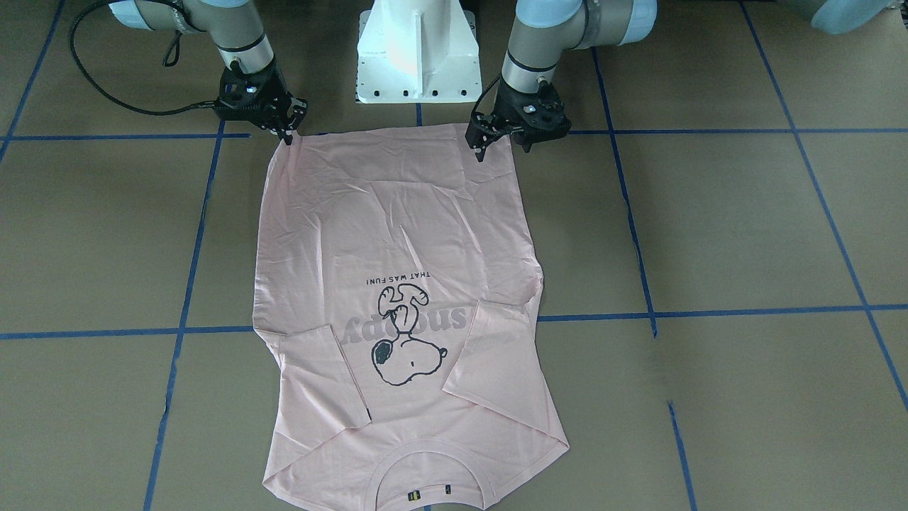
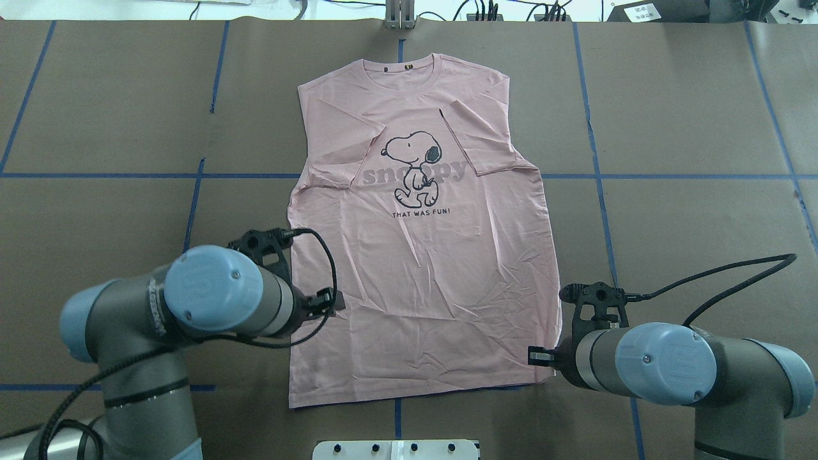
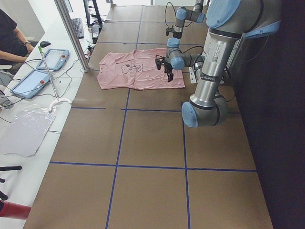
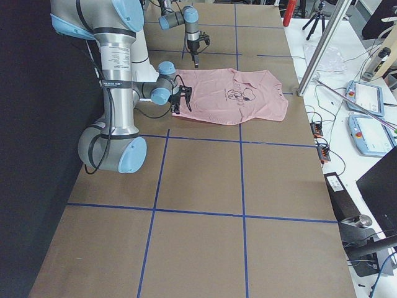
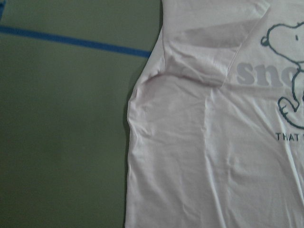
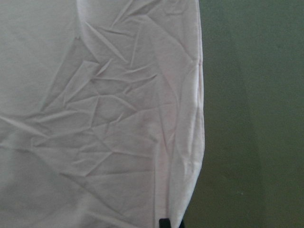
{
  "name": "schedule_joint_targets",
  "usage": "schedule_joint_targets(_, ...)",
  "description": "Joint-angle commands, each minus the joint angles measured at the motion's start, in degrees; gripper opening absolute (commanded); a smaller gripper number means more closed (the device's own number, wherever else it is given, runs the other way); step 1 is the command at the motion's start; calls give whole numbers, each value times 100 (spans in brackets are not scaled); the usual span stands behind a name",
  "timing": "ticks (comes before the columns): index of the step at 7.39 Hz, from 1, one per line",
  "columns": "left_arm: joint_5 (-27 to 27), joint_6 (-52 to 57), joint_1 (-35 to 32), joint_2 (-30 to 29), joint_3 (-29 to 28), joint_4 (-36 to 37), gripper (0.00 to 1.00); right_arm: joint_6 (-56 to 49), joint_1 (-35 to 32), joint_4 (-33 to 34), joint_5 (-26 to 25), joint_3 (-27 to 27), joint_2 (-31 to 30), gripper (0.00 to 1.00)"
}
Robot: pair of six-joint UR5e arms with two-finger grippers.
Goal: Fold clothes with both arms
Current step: 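Move both grippers to the shirt hem corners nearest the robot, then grasp the hem corners with both grippers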
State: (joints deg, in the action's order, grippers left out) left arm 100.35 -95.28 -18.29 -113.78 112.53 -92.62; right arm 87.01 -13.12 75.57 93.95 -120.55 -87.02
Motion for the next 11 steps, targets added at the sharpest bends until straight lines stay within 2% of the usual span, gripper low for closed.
schedule_joint_targets(1,-252,-718,736,40,75,358,99,0,3,2,-8,-4,71,0)
schedule_joint_targets(2,-322,-850,895,109,76,359,99,0,-6,-7,-17,-13,71,0)
schedule_joint_targets(11,-314,-799,914,365,23,-1,97,0,-33,2,-17,-136,62,0)
